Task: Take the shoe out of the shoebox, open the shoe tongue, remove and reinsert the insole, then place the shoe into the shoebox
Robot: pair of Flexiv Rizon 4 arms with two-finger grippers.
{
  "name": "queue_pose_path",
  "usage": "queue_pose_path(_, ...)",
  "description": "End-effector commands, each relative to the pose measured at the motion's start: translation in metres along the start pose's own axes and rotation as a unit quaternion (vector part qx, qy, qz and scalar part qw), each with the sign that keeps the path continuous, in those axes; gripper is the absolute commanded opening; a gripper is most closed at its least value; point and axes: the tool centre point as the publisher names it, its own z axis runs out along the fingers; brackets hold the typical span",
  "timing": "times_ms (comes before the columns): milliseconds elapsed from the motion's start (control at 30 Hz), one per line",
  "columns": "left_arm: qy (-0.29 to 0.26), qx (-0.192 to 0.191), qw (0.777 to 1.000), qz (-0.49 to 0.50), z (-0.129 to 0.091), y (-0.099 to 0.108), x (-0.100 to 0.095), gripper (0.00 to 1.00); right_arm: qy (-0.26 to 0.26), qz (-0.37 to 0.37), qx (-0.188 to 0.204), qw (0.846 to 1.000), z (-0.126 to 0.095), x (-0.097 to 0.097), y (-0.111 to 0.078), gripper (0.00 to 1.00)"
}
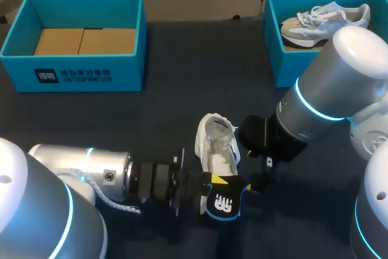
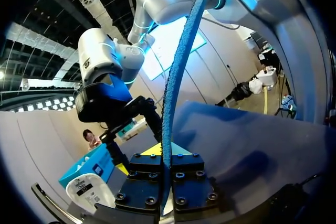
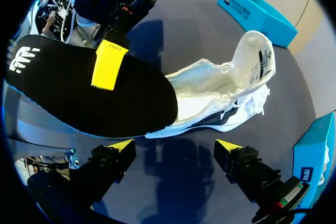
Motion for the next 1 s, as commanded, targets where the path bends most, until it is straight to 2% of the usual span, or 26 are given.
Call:
queue_pose_path(33, -0.001, -0.001, 1.0, -0.005, 0.002, 0.002, -0.001, 0.0, -0.002, 0.0, 0.0, 1.0, 0.001, 0.001, 0.0, 1.0)
queue_pose_path(600, -0.002, -0.01, 1.0, -0.023, -0.001, 0.011, -0.009, 0.0, -0.002, 0.0, 0.0, 1.0, 0.001, 0.001, 0.0, 1.0)
queue_pose_path(1000, 0.016, -0.019, 0.999, -0.026, -0.002, 0.023, -0.01, 0.0, -0.002, 0.0, 0.0, 1.0, 0.001, 0.001, 0.0, 1.0)
